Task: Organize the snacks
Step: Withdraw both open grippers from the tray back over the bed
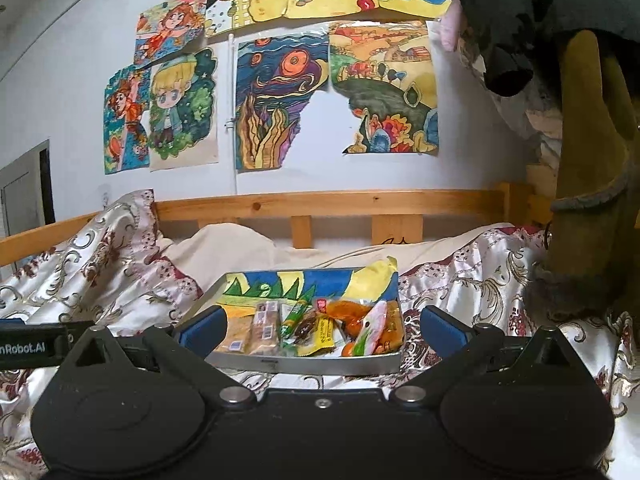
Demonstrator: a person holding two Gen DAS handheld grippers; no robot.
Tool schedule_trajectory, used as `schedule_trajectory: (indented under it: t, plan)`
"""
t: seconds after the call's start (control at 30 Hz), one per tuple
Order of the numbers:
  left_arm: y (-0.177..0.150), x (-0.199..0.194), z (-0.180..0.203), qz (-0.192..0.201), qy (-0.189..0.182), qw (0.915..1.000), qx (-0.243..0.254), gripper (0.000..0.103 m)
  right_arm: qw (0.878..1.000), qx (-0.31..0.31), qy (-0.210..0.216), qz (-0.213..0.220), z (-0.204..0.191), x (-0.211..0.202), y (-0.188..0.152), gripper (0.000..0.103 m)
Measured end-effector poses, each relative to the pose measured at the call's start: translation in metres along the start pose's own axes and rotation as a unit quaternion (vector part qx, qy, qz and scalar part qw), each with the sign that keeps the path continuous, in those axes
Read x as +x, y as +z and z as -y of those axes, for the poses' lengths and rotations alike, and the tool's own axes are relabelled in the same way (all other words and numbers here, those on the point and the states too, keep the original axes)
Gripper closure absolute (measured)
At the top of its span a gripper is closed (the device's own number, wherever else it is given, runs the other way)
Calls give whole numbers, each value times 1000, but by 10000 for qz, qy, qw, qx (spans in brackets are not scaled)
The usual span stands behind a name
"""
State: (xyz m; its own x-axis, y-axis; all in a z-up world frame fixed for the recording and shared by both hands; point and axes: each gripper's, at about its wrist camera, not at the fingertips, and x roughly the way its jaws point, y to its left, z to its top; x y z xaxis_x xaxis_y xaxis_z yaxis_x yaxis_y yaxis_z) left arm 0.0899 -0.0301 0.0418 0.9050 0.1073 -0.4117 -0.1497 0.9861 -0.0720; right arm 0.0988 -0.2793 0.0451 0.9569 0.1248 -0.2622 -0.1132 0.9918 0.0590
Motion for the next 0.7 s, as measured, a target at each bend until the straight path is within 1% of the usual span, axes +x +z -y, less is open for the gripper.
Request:
schedule_trajectory:
  t: [0.27,0.5,0.7]
  plan:
    - [-18,-18,-21,115,2,9999,63,1,9999,-64,57,-58,-11,-20,-10,1]
    - [-24,-19,-37,139,-34,9999,-71,1,9998,-146,42,-108,-23,-29,-20,1]
    - [-27,-17,-46,143,-12,9997,-183,1,9994,-283,94,-153,-33,-28,-28,1]
